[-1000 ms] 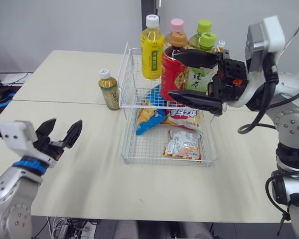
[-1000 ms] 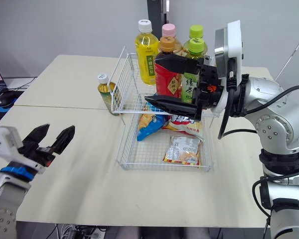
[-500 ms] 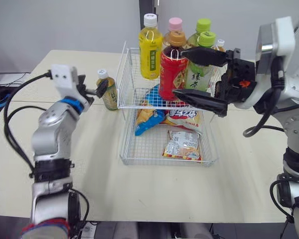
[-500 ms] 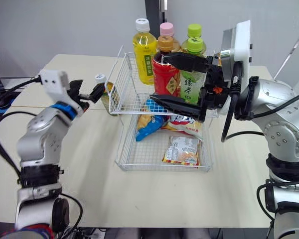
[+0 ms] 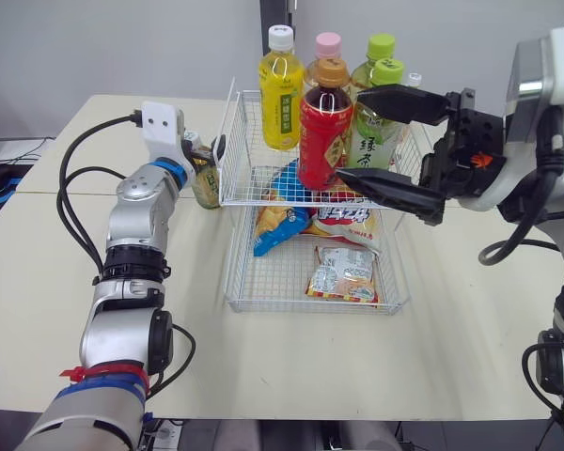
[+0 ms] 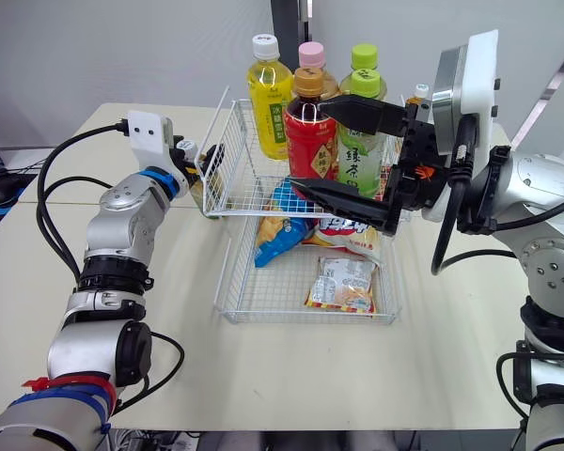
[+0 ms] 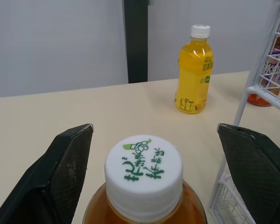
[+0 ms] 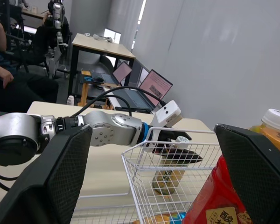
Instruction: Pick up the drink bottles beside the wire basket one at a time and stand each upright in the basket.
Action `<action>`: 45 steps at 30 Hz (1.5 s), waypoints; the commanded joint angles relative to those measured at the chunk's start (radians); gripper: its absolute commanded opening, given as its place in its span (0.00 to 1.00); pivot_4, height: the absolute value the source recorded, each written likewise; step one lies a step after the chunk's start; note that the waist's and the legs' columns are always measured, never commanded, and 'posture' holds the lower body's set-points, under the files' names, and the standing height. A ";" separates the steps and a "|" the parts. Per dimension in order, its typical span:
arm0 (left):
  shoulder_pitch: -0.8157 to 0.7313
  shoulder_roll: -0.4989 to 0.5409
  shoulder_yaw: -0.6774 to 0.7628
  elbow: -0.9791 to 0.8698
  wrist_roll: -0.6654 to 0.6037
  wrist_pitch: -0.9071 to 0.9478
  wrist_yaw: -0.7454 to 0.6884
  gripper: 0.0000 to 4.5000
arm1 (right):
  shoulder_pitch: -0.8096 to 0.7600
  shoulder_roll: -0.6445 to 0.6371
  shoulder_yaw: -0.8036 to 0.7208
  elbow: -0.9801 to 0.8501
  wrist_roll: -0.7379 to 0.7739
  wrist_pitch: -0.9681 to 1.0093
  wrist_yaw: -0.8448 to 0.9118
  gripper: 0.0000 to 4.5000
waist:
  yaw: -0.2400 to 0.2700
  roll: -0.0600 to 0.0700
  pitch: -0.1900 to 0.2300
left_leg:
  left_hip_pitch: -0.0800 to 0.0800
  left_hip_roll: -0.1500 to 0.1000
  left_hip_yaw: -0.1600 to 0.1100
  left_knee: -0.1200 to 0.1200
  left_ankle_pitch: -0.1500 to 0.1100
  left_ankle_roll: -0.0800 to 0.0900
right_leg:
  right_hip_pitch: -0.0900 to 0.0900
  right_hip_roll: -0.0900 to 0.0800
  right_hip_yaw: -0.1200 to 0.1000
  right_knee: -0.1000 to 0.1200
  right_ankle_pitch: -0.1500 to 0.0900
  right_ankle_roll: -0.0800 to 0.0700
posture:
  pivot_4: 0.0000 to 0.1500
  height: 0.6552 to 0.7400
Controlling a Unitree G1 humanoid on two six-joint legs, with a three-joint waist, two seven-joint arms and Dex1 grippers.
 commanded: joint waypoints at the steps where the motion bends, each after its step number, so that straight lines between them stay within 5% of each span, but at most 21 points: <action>1: -0.027 0.012 0.015 -0.012 0.002 -0.028 -0.006 0.86 | -0.008 -0.013 -0.041 -0.032 0.028 -0.007 -0.014 1.00 | 0.000 0.000 0.000 | 0.000 0.000 0.000 0.000 0.000 0.000 | 0.000 0.000 0.000 0.000 0.000 0.000 | 1.00 1.00; 9: 0.022 0.037 0.025 -0.055 -0.002 -0.014 -0.016 0.31 | -0.007 -0.021 -0.038 -0.033 0.047 -0.012 -0.020 1.00 | 0.000 0.000 0.000 | 0.000 0.000 0.000 0.000 0.000 0.000 | 0.000 0.000 0.000 0.000 0.000 0.000 | 1.00 1.00; 17: 0.026 0.147 0.103 -0.208 -0.110 0.032 -0.149 0.31 | -0.014 -0.009 -0.044 -0.026 0.052 -0.021 -0.030 1.00 | -0.012 0.000 0.000 | 0.000 0.001 0.000 0.000 0.000 0.000 | -0.001 0.001 0.000 0.001 0.000 0.000 | 1.00 1.00; 28: -0.383 0.440 0.069 -0.261 -0.326 0.403 -0.606 0.31 | -0.015 0.006 -0.031 -0.018 0.040 -0.041 -0.026 1.00 | 0.009 -0.003 0.002 | -0.016 -0.001 -0.003 0.003 0.000 0.000 | -0.012 -0.001 -0.003 0.000 0.000 0.000 | 1.00 1.00; 35: -0.517 0.367 0.043 -0.309 -0.420 0.601 -0.662 0.31 | 0.000 0.005 -0.022 -0.026 0.009 -0.060 -0.032 1.00 | 0.002 -0.003 0.002 | -0.015 0.000 -0.004 0.004 0.000 0.000 | -0.013 0.000 -0.002 0.004 0.000 0.000 | 1.00 1.00; 45: -0.409 0.279 -0.031 -0.455 -0.421 0.621 -0.704 0.31 | 0.028 0.009 -0.028 -0.063 0.001 -0.062 -0.053 1.00 | -0.004 -0.001 0.003 | -0.016 0.001 -0.002 0.004 0.000 0.000 | -0.016 0.001 0.000 0.005 0.000 0.000 | 1.00 1.00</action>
